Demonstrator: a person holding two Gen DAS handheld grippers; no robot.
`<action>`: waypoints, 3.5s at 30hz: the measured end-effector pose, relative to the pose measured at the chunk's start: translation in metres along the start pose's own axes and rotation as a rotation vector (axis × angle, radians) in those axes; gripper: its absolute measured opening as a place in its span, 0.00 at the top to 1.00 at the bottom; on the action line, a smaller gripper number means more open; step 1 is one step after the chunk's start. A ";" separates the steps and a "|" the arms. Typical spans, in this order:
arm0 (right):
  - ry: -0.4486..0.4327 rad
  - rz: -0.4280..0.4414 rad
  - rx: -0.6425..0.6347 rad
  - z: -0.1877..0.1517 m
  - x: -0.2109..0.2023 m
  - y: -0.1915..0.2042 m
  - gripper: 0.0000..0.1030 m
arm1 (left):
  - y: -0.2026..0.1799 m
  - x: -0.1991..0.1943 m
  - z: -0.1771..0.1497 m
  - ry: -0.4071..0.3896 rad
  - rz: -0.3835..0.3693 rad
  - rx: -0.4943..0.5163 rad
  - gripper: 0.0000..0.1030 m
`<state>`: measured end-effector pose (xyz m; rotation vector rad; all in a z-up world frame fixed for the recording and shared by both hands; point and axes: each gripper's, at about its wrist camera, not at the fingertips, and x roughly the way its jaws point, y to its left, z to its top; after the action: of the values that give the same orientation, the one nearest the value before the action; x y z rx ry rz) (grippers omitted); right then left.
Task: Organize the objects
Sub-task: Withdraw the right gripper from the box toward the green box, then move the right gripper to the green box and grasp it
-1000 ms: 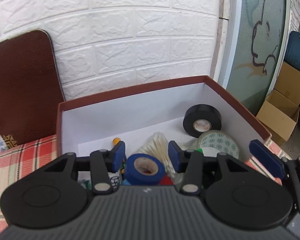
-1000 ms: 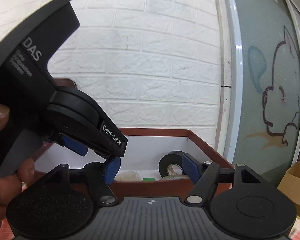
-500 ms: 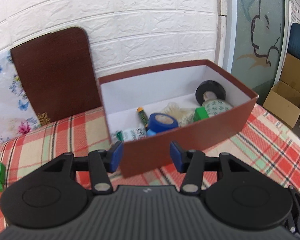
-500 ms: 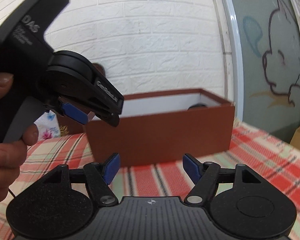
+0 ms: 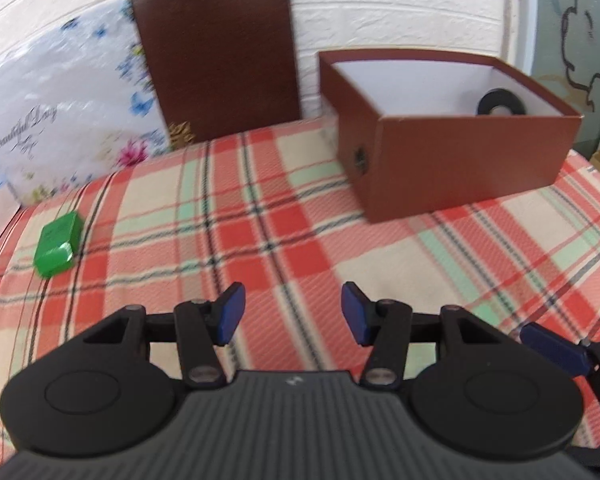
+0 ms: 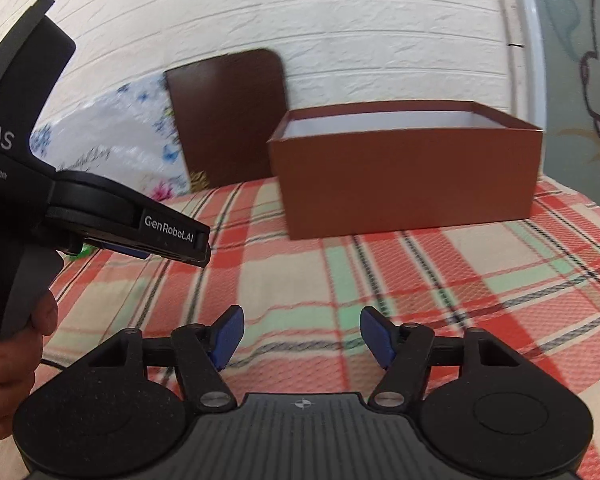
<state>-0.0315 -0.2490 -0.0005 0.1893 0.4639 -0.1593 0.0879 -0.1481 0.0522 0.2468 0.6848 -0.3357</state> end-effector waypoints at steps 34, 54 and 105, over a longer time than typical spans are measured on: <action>0.142 0.134 -0.260 -0.010 0.045 0.129 0.38 | 0.207 0.049 -0.060 -0.045 0.255 -0.176 0.13; 0.118 0.274 -0.371 0.016 0.123 0.219 0.37 | 0.312 0.083 -0.049 -0.060 0.313 -0.373 0.00; 0.131 0.204 -0.254 0.025 0.115 0.124 0.57 | 0.318 0.077 -0.056 -0.083 0.426 -0.468 0.05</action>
<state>0.1052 -0.1466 -0.0132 -0.0034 0.5869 0.1126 0.2327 0.1448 -0.0042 -0.0702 0.5925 0.2228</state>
